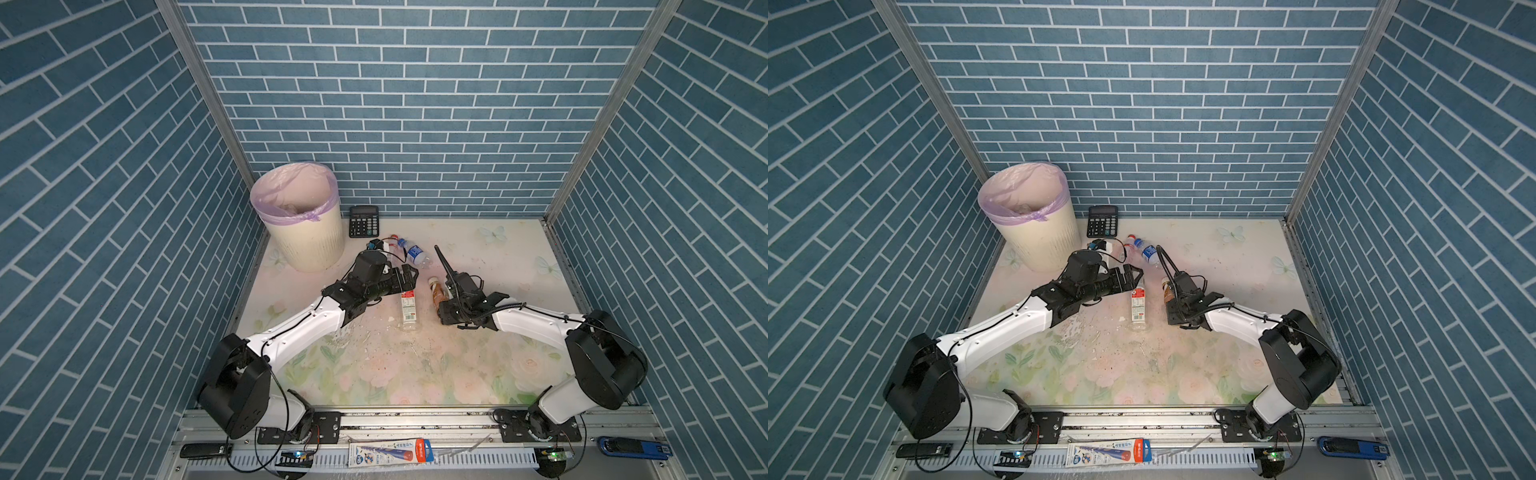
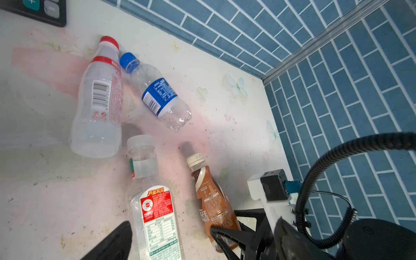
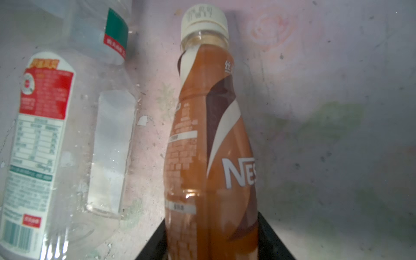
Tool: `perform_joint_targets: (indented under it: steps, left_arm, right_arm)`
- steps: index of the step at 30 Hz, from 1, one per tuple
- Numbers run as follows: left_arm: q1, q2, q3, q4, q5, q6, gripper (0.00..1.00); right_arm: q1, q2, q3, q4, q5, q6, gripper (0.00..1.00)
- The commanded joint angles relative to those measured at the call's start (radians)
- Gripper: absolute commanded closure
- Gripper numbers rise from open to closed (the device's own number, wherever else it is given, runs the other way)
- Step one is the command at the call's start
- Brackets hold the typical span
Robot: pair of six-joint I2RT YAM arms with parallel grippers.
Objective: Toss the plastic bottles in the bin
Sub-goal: 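Close the right gripper around the brown Nescafe bottle, then grasp the Nescafe's white cap with the left gripper while the right gripper holds it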
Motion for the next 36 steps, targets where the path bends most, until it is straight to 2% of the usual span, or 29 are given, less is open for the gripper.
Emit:
perform_joint_targets:
  steps: [1,4,15,24,33,36]
  left_arm:
    - [0.017,0.031,0.084,-0.060,0.022,-0.008,0.01]
    - [0.029,0.044,0.121,-0.066,0.061,-0.052,0.01]
    - [0.051,0.094,0.126,0.059,0.089,-0.175,0.01]
    - [0.075,0.241,0.251,0.092,0.172,-0.232,0.04]
    - [0.101,0.317,0.292,0.141,0.177,-0.250,0.22]
    - [0.108,0.327,0.283,0.169,0.178,-0.260,0.34]
  right_arm:
    - [-0.020,-0.051,0.090,-0.092,-0.034,-0.037,0.67]
    - [-0.022,-0.077,0.117,-0.104,-0.031,-0.048,0.67]
    - [-0.010,-0.124,0.168,-0.043,-0.105,-0.042,0.69]
    - [0.023,-0.101,0.292,-0.019,-0.102,-0.042,0.69]
    - [0.056,-0.075,0.332,0.005,-0.093,-0.031,0.70]
    - [0.060,-0.074,0.336,-0.005,-0.087,-0.031,0.70]
